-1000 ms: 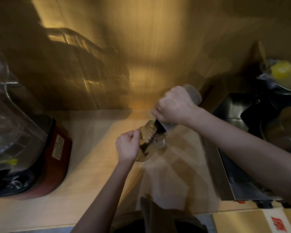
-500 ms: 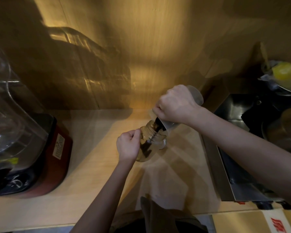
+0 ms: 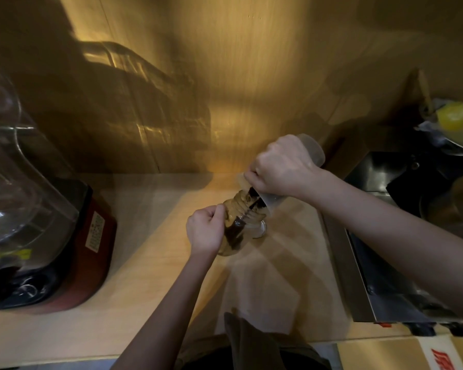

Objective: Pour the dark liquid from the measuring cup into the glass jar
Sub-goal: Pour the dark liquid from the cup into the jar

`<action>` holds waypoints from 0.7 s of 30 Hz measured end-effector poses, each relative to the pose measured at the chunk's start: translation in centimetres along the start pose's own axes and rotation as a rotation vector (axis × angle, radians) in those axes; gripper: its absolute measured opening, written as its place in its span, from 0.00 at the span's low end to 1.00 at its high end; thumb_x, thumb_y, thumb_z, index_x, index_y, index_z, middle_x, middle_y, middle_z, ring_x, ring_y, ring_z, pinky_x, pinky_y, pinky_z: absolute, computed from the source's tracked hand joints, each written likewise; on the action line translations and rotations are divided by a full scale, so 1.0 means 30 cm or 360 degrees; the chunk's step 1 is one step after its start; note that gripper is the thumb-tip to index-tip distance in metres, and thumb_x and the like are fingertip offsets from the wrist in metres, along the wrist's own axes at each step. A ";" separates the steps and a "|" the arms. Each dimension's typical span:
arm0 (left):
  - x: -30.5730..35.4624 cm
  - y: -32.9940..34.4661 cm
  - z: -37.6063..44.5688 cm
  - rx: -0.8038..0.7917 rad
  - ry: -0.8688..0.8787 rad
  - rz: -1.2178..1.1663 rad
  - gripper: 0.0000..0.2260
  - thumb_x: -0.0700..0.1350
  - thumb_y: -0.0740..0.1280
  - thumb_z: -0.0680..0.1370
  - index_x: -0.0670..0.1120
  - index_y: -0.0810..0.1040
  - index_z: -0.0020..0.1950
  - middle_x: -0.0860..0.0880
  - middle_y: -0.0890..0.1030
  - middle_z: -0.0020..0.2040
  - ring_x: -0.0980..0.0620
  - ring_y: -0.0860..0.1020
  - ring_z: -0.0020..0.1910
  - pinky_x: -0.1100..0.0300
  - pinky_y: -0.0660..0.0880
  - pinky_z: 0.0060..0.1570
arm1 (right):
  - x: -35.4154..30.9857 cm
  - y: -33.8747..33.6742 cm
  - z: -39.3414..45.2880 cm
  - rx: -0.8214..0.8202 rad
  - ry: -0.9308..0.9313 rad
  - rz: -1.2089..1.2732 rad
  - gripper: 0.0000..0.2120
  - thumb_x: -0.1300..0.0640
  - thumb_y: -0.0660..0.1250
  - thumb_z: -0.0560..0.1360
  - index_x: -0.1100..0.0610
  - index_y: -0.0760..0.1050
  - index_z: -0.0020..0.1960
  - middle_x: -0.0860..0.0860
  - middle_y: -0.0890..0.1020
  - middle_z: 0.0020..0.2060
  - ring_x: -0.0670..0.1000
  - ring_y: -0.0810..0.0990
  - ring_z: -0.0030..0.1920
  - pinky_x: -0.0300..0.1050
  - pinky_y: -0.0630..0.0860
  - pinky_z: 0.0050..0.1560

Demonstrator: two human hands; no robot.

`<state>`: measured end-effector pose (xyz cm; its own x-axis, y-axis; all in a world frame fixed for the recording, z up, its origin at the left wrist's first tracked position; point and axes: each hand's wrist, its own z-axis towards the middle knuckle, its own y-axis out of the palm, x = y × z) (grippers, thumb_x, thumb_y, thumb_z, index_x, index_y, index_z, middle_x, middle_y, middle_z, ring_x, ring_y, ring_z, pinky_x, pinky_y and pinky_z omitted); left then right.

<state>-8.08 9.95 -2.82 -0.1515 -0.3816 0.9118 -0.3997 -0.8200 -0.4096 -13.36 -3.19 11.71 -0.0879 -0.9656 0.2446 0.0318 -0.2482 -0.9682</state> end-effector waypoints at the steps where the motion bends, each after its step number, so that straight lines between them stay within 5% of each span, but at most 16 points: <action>1: -0.003 0.000 0.002 0.0008 0.0001 0.0005 0.20 0.46 0.60 0.74 0.34 0.71 0.27 0.42 0.66 0.25 0.47 0.65 0.27 0.55 0.62 0.31 | 0.001 0.001 0.001 0.0004 -0.0009 0.0003 0.24 0.52 0.55 0.79 0.53 0.62 0.24 0.46 0.62 0.19 0.47 0.61 0.21 0.38 0.55 0.25; 7: 0.005 -0.005 0.002 0.0001 -0.0010 -0.0003 0.19 0.44 0.61 0.74 0.38 0.70 0.25 0.43 0.65 0.24 0.47 0.64 0.26 0.55 0.61 0.31 | 0.000 -0.011 0.006 -0.0041 0.0003 -0.0039 0.25 0.51 0.54 0.79 0.54 0.61 0.24 0.47 0.63 0.20 0.46 0.60 0.21 0.39 0.55 0.25; 13: 0.009 -0.004 0.002 0.0008 -0.0028 -0.0010 0.18 0.44 0.61 0.75 0.42 0.69 0.24 0.45 0.65 0.23 0.49 0.63 0.26 0.55 0.60 0.30 | -0.008 -0.013 0.014 -0.0053 -0.0021 -0.0075 0.25 0.49 0.54 0.79 0.54 0.63 0.25 0.47 0.63 0.20 0.50 0.69 0.27 0.43 0.62 0.28; 17: 0.007 -0.003 -0.003 -0.0006 -0.0031 -0.0034 0.19 0.45 0.60 0.75 0.39 0.71 0.25 0.44 0.66 0.24 0.48 0.65 0.26 0.56 0.62 0.30 | -0.006 -0.010 0.014 -0.0050 -0.0021 -0.0084 0.23 0.49 0.54 0.79 0.55 0.68 0.27 0.48 0.63 0.21 0.50 0.67 0.25 0.40 0.56 0.25; 21: -0.003 -0.002 -0.003 -0.0006 -0.0051 -0.0042 0.19 0.45 0.60 0.75 0.33 0.73 0.29 0.41 0.68 0.26 0.46 0.67 0.28 0.55 0.65 0.33 | -0.009 0.004 0.009 -0.0026 -0.0023 -0.0019 0.24 0.49 0.53 0.80 0.54 0.63 0.25 0.48 0.65 0.21 0.48 0.64 0.23 0.43 0.64 0.32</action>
<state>-8.12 10.07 -2.87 -0.1121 -0.3735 0.9208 -0.4068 -0.8282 -0.3854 -13.05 -2.98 11.54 -0.0737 -0.9636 0.2570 0.0143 -0.2587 -0.9659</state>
